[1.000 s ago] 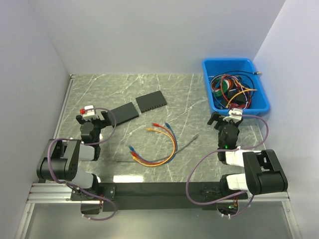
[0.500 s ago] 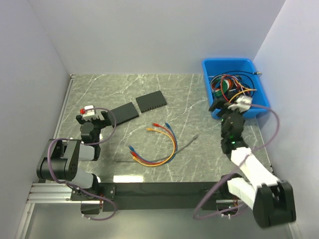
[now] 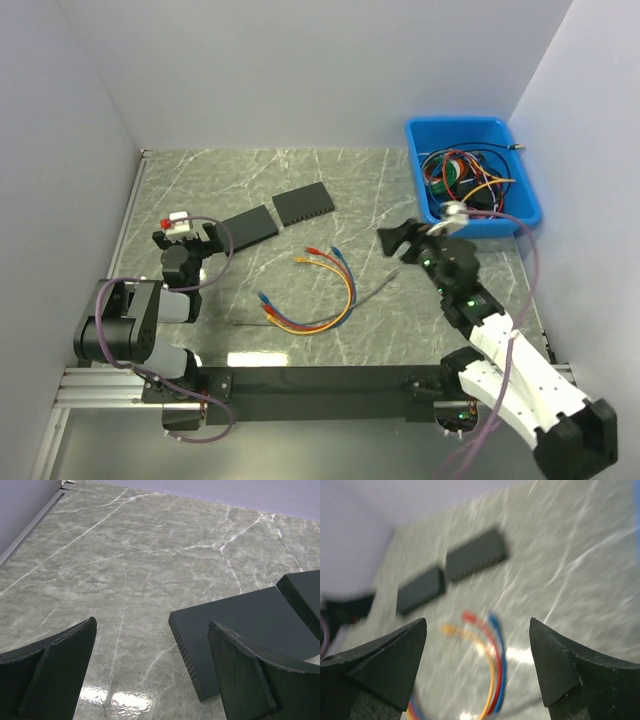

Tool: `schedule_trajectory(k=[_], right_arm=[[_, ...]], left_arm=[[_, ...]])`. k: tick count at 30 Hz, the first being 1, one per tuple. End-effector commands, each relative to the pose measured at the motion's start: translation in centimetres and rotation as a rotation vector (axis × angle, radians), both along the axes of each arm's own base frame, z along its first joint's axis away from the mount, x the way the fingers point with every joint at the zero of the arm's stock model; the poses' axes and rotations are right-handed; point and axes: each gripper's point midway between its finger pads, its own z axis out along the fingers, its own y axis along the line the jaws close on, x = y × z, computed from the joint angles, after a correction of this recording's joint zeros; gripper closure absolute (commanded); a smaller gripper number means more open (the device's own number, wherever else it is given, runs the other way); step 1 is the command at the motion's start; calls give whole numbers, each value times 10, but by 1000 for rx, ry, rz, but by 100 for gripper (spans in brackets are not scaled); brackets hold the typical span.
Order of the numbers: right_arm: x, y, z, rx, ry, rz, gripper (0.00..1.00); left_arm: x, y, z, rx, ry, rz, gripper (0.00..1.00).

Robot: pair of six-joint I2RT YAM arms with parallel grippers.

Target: Insert the plug into the switch port

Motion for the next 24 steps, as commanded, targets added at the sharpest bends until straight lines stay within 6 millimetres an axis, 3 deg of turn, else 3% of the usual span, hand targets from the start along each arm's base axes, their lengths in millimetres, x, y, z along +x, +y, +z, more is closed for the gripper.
schedule_trajectory(k=[1,4,11,18,24], right_arm=[[-24,45,-6,-78,61,157,11],[-48,80,-25,-138,114,292,14],[-92,122,-56,-209,209,444,14],[-130,146,-80,-335,267,524,14],[-143,150,-88,-350,281,553,14]], left_arm=[[8,-2,21,-9,-65,-16,1],[8,-2,22,-9,-68,-14,1],[8,-2,22,-10,-69,-14,1],[9,-2,21,-11,-64,-24,1],[9,-1,22,-17,-68,-23,1]])
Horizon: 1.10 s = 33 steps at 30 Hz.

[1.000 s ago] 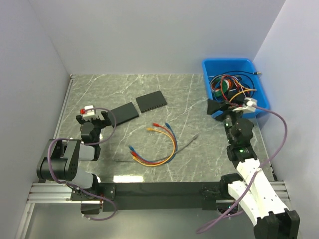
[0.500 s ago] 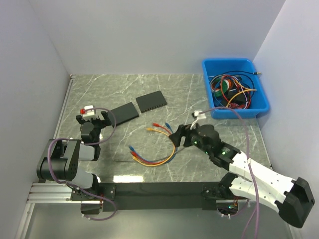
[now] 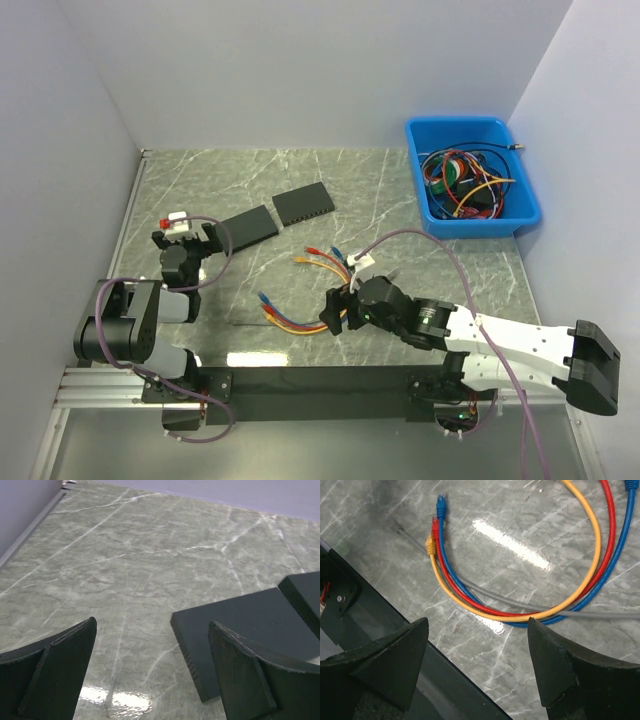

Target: Insert the plug into the switch port

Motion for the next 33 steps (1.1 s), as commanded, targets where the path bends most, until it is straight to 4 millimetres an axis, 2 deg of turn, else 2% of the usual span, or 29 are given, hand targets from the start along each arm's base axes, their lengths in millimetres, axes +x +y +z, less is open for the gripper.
schedule_trajectory(k=[1,2,4,5,6,8,10,11,12,13,14,15,16,17,19,20,22,23,25,26,27,29,30,31,33], right_arm=[[0,4,12,10,-17,-17,14],[-2,4,12,7,-16,-18,15],[-4,1,11,-11,-17,-27,15],[-7,2,12,-6,-20,-20,15],[-8,0,11,-9,-20,-22,15],[-10,1,11,1,-23,-18,15],[-9,5,12,8,-26,-19,15],[-9,6,12,6,-24,-16,15],[-9,10,16,9,-27,-12,15],[-9,12,14,-1,-27,-7,16],[-9,14,16,-5,-34,-5,16],[-14,20,20,0,-42,16,17],[-15,21,20,-13,-55,31,17],[-18,23,22,-14,-69,42,17],[-29,31,29,-6,-106,93,17],[-32,33,31,-3,-116,105,17],[-39,40,36,15,-142,145,18],[-41,42,37,17,-149,158,17],[-40,48,39,22,-171,164,17],[-40,51,40,22,-177,171,17],[-38,57,46,37,-192,172,17],[-36,66,42,10,-217,197,18],[-36,74,50,25,-232,213,18],[-36,80,44,-8,-247,241,18],[-34,93,51,-14,-266,258,18]], left_arm=[[7,12,30,-24,-98,73,1],[10,13,37,-33,-66,89,1],[14,19,38,-39,46,137,1],[26,24,70,-85,10,181,1],[19,23,60,-93,117,186,1],[23,9,84,-159,119,131,1],[14,-2,101,-215,75,81,1],[7,-7,95,-328,68,88,1],[0,-9,107,-400,19,85,1],[-7,-7,101,-475,24,108,1],[-14,-11,90,-647,36,149,1],[-20,-22,92,-721,57,83,1],[-23,-25,94,-711,74,27,1],[-23,-35,110,-703,92,-32,1],[-29,-46,121,-683,163,-74,1],[-37,-45,125,-659,233,-52,1],[-49,-36,139,-616,245,2,1],[-60,-31,155,-573,253,14,1],[-72,-26,171,-507,249,21,1],[-83,-19,186,-478,227,47,1],[-87,-14,192,-453,212,63,1],[-98,-2,197,-387,184,110,1],[-99,2,198,-366,164,118,1],[-102,4,188,-336,169,121,1],[-102,1,177,-319,179,95,1]])
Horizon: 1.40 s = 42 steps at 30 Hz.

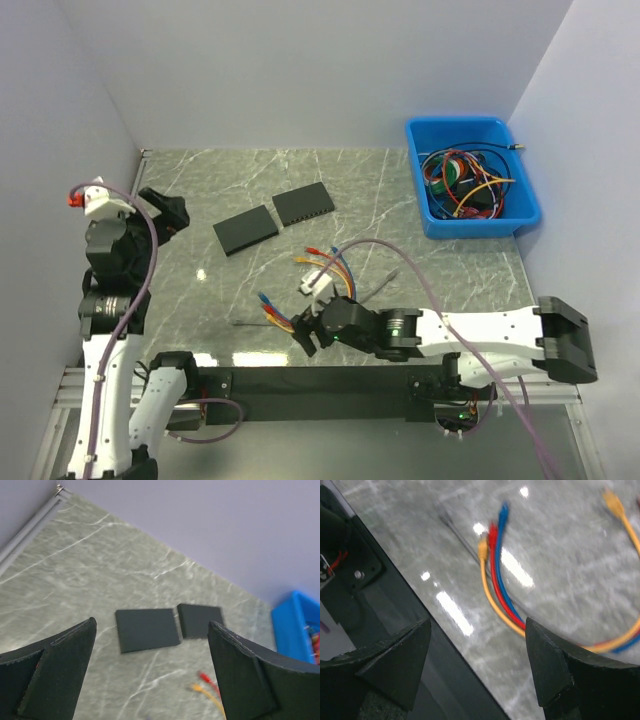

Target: Insert the plug into the switch port

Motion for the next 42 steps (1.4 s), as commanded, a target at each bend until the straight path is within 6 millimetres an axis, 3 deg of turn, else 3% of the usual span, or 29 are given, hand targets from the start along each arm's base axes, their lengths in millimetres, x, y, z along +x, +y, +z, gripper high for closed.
schedule_trajectory(k=[1,3,4,5,8,10,12,13,15,16,18,19,20,23,31,42], right_arm=[[8,39,28,35,-98,66,18],[4,57,37,29,-102,122,18],[4,64,25,-19,-105,145,18],[4,74,32,-14,-114,158,18],[7,89,19,-56,-126,176,18],[8,98,4,-92,-128,200,18],[7,109,2,-103,-125,226,18],[8,113,-12,-141,-124,237,17],[12,123,-14,-154,-127,242,17],[15,126,-26,-182,-116,244,17],[19,137,-23,-171,-104,253,17],[19,141,-33,-183,-81,270,14],[26,147,-28,-170,-76,267,4],[37,154,-37,-186,-49,261,2],[51,160,-58,-228,-18,280,13],[52,164,-75,-238,29,312,30]], left_arm=[[-6,6,-52,109,149,-14,1],[-8,1,-70,107,183,-50,1],[-8,1,-75,97,186,-46,1],[-10,0,-82,98,193,-48,1],[-11,1,-73,104,172,-47,1],[-11,2,-76,102,167,-40,1],[-11,1,-79,100,178,-43,1],[-11,1,-80,99,182,-40,1],[-10,1,-84,95,189,-42,1],[-10,1,-86,94,198,-43,1],[-10,2,-90,92,217,-37,1],[-10,2,-91,92,222,-34,1],[-10,3,-91,92,222,-28,1],[-9,2,-94,91,229,-36,1],[-7,1,-98,92,245,-44,1],[-7,2,-98,91,243,-42,1]])
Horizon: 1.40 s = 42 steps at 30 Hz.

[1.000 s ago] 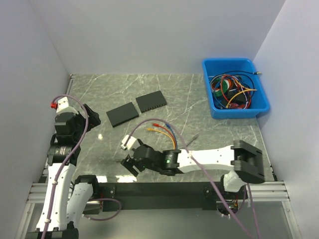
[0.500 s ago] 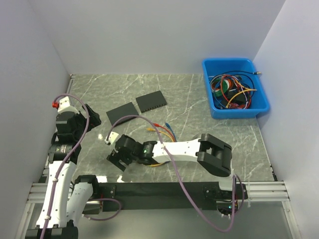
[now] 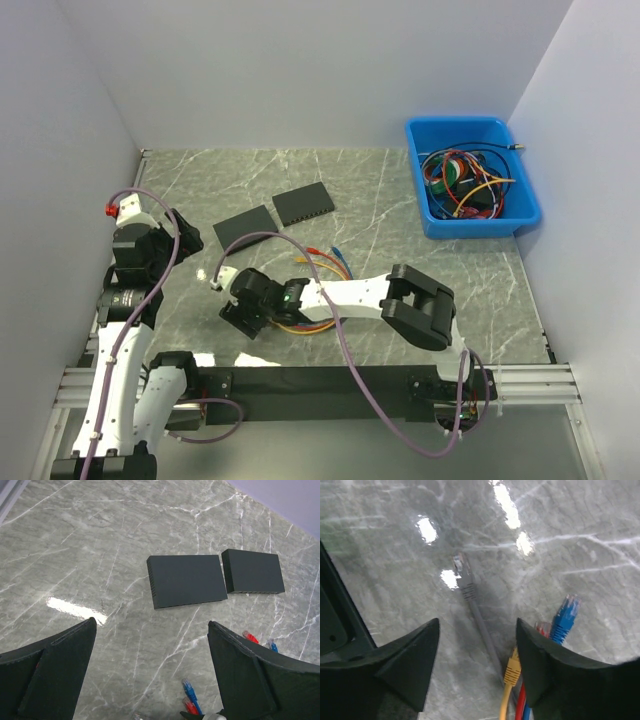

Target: Insert the plug into the switch port

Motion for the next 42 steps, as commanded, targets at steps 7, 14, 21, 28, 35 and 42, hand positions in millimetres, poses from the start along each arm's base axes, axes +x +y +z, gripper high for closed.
schedule_trajectory(k=[7,14,21,28,35,42], right_arm=[[6,22,-3,7,6,20,43],[6,24,-11,-10,13,17,49],[6,27,-17,-23,18,17,57],[10,25,-23,-42,9,4,64],[7,22,-38,-77,17,15,83],[5,16,-49,-100,23,2,100]], left_arm=[[2,-1,6,10,-23,-12,1],[2,-1,6,8,-23,-13,1],[2,-1,5,7,-25,-14,1],[2,-1,4,9,-20,-17,1],[1,-1,5,9,-25,-15,1],[2,-2,3,7,-22,-22,1]])
